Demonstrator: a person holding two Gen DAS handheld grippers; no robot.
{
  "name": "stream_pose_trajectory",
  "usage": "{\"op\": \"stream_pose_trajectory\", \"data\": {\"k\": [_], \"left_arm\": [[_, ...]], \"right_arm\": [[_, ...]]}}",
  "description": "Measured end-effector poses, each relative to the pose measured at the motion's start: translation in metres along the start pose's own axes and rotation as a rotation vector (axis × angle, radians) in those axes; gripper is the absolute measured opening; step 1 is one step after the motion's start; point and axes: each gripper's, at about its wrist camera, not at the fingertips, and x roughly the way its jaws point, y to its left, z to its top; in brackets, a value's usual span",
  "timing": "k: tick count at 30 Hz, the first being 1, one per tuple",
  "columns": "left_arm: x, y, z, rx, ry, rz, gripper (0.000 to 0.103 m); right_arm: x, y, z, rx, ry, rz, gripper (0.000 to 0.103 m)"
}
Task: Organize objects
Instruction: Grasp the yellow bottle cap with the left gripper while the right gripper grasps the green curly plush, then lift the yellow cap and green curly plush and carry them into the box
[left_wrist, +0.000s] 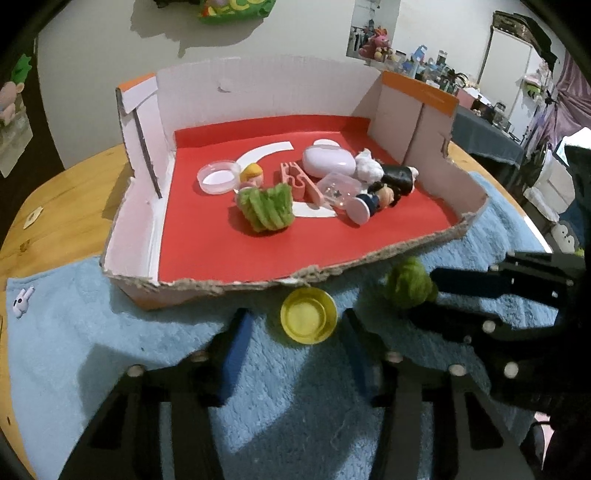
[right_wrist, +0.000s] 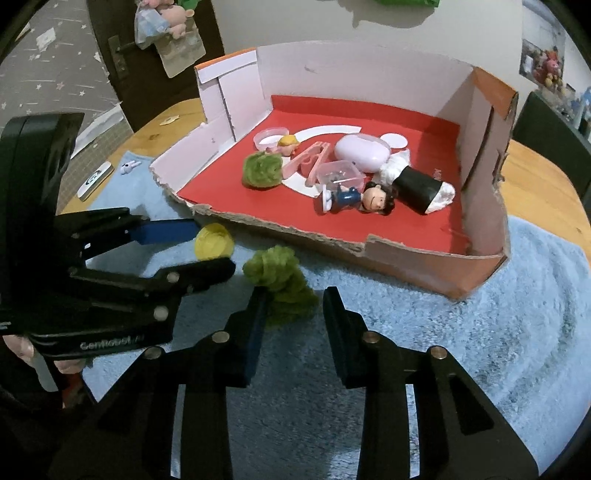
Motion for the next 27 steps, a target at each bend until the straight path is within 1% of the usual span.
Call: {"op": "stream_pose_trajectory", "data": {"k": [2, 4, 13, 14, 16, 27], "left_arm": [[-0.001, 0.001, 0.0, -0.003, -0.003, 0.001, 0.035], [-0.004, 0.002, -0.002, -0.003, -0.006, -0.001, 0.032], [-0.006, 0.002, -0.003, -0.001, -0.009, -0.006, 0.032], [-0.006, 0.001, -0.003, 0.0, -0.009, -0.008, 0.032], [-0.008, 0.0, -0.004, 0.002, -0.01, -0.01, 0.032], [-0.019, -0.005, -0.008, 0.007, -0.028, -0.03, 0.031]], "right_arm": [[0.003, 0.001, 0.0, 0.001, 0.006, 0.008, 0.03], [0.007, 0.002, -0.001, 0.002, 0.013, 0.017, 0.03], [0.017, 0.006, 0.006, -0.001, 0.013, 0.042, 0.03], [0.017, 0.006, 0.007, -0.001, 0.013, 0.041, 0.026], [0.017, 0.008, 0.006, -0.008, 0.014, 0.031, 0.025], [-0.001, 0.016, 0.001, -0.011, -0.016, 0.046, 0.024]]}}
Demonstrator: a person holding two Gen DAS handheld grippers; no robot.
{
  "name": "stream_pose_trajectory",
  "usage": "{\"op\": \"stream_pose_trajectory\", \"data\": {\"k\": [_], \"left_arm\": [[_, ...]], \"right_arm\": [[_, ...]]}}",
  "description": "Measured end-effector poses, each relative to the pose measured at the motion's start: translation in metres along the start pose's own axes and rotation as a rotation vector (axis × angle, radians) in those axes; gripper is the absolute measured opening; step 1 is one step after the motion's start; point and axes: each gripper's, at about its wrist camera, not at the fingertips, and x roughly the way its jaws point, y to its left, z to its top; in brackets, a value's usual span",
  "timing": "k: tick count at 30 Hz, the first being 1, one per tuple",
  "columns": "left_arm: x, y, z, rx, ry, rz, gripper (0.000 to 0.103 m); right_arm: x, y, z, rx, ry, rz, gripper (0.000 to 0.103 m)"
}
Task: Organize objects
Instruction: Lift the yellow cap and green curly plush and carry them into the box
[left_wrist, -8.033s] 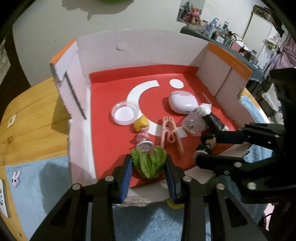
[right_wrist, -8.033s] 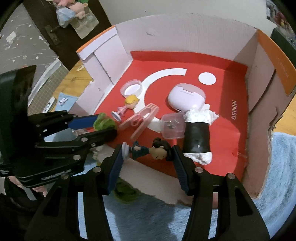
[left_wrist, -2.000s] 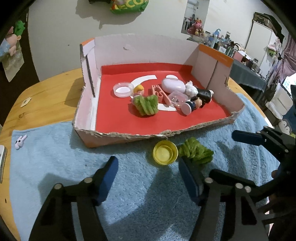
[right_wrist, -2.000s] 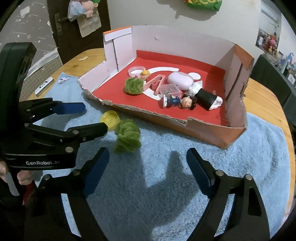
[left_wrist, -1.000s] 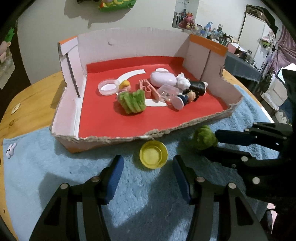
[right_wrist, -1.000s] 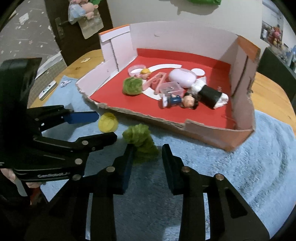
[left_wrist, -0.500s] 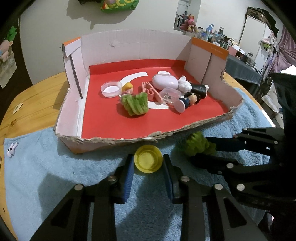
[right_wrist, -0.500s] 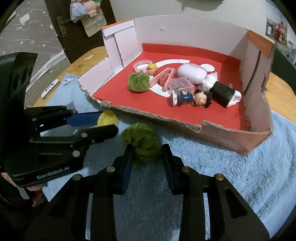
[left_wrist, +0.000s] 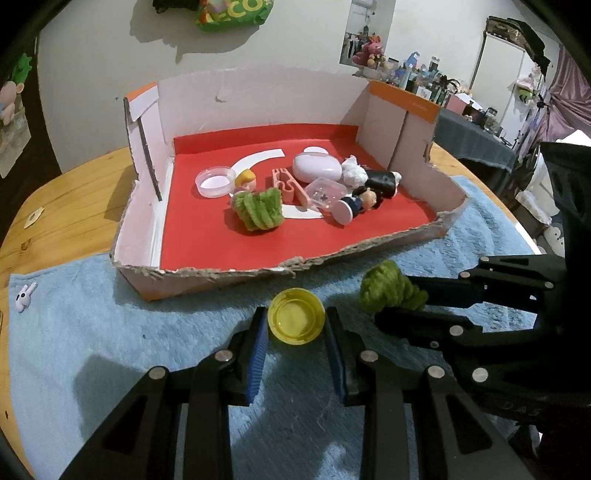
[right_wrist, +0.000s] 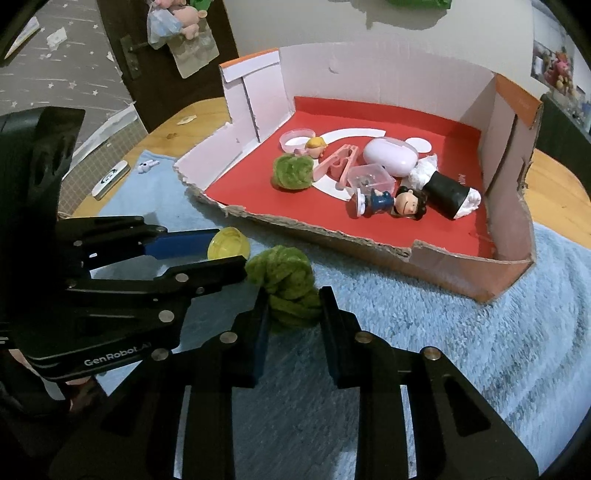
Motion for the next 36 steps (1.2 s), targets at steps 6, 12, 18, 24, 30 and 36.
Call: {"op": "stream_pose_trajectory", "data": {"k": [6, 12, 18, 24, 30, 36], "left_arm": [[-0.01, -0.002, -0.003, -0.003, -0.015, -0.011, 0.031], [-0.023, -0.002, -0.002, -0.007, -0.046, -0.014, 0.031], [-0.031, -0.001, 0.005, -0.011, -0.073, -0.017, 0.031], [-0.033, 0.001, 0.018, -0.009, -0.09, -0.02, 0.031], [-0.031, 0.003, 0.033, -0.009, -0.099, -0.022, 0.031], [-0.023, 0.004, 0.047, -0.008, -0.092, -0.032, 0.031]], "right_arm": [[-0.011, 0.005, -0.004, 0.006, -0.016, 0.018, 0.024], [-0.024, 0.008, -0.003, 0.011, -0.043, 0.024, 0.024], [-0.036, 0.01, 0.002, 0.009, -0.072, 0.026, 0.024], [-0.042, 0.007, 0.012, 0.007, -0.089, 0.023, 0.024], [-0.044, 0.002, 0.024, 0.007, -0.092, 0.014, 0.024], [-0.041, -0.008, 0.034, 0.019, -0.086, 0.002, 0.024]]}}
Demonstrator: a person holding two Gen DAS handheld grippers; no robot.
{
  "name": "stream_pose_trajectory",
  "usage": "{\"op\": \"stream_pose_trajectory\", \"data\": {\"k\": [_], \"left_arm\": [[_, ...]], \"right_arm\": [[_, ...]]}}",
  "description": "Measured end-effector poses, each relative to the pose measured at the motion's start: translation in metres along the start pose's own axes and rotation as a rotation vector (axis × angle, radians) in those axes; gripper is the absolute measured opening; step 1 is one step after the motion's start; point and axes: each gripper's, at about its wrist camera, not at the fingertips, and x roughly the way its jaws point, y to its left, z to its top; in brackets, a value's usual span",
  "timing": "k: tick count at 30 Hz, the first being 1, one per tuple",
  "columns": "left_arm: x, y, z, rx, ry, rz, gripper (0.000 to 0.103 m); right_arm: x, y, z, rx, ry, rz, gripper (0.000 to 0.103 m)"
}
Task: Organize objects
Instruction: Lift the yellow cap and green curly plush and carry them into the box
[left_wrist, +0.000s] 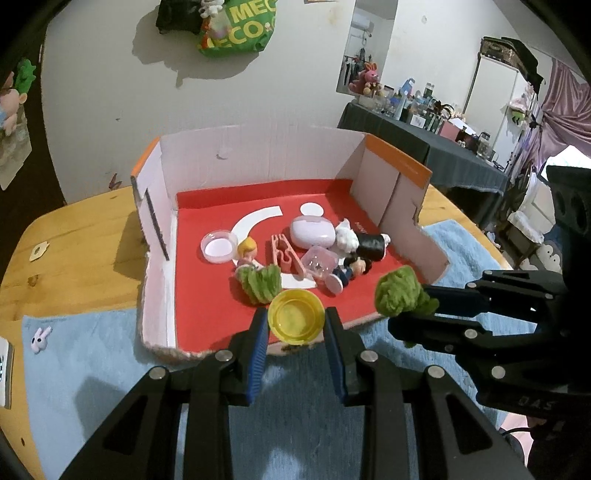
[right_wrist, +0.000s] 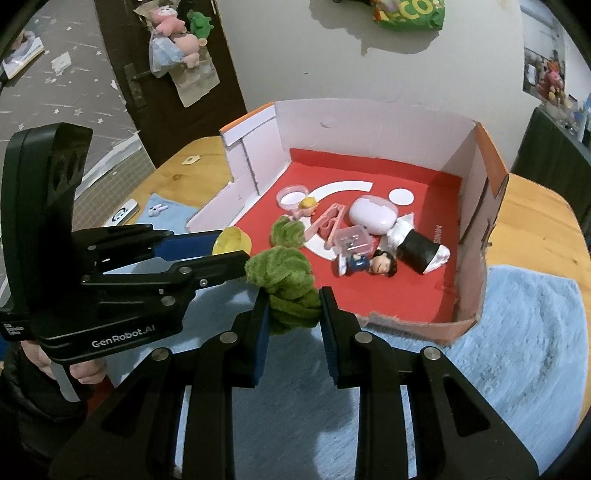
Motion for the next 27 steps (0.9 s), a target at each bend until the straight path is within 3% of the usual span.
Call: {"op": "stream_pose_trajectory", "data": {"k": [9, 20, 27], "left_arm": [[0.02, 0.0, 0.014, 0.005, 0.034, -0.011, 0.031], [0.052, 0.006, 0.018, 0.019, 0.155, -0.002, 0.031], [0.063, 0.007, 0.017, 0.033, 0.193, -0.002, 0.031]], "right_arm": [[0.013, -0.018, 0.013, -0.002, 0.04, -0.037, 0.024], [0.04, -0.032, 0.019, -0.033, 0.153, -0.087, 0.024], [0.055, -0.03, 0.02, -0.079, 0.215, -0.13, 0.024]]}}
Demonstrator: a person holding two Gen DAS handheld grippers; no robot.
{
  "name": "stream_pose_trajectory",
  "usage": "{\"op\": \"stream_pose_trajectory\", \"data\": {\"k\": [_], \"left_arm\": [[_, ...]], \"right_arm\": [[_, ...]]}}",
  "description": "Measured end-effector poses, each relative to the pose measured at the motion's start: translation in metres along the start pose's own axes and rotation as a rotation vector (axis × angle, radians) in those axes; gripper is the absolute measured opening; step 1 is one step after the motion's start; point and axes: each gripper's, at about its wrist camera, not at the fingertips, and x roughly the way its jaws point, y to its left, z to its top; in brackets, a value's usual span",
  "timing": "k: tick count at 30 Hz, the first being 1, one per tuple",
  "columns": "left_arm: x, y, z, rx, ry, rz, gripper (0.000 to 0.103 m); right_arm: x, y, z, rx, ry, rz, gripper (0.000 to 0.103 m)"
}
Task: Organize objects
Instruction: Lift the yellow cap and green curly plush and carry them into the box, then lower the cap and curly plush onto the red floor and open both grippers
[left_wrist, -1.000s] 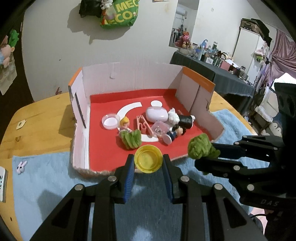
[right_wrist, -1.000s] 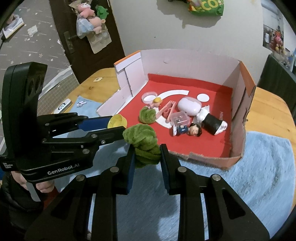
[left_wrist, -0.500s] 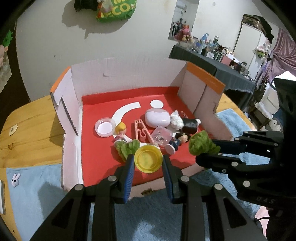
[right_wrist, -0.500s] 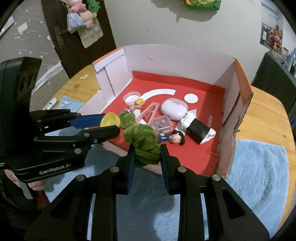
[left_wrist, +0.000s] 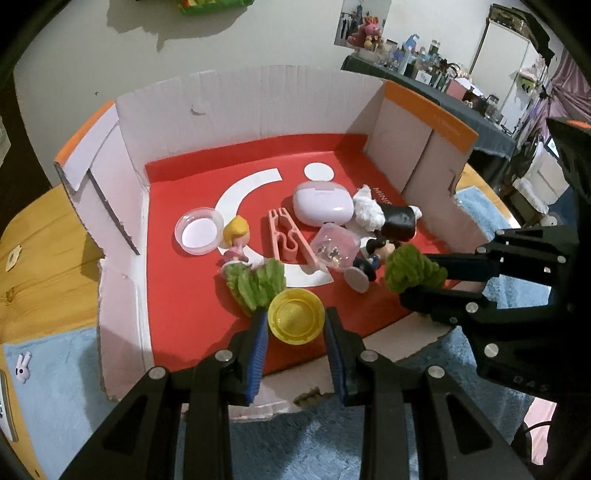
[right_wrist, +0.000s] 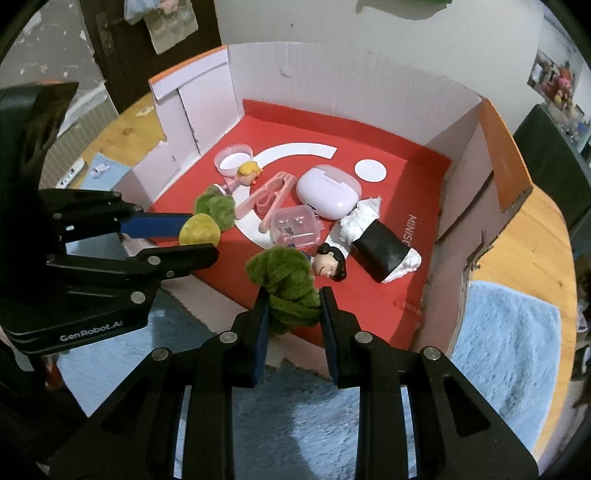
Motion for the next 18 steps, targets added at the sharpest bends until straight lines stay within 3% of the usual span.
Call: {"op": "stream_pose_trajectory", "data": {"k": [18], "left_arm": [[0.009, 0.014, 0.007, -0.026, 0.018, 0.012, 0.031]], "right_arm": [[0.021, -0.008, 0.01, 0.057, 0.049, 0.058, 0.024]]}}
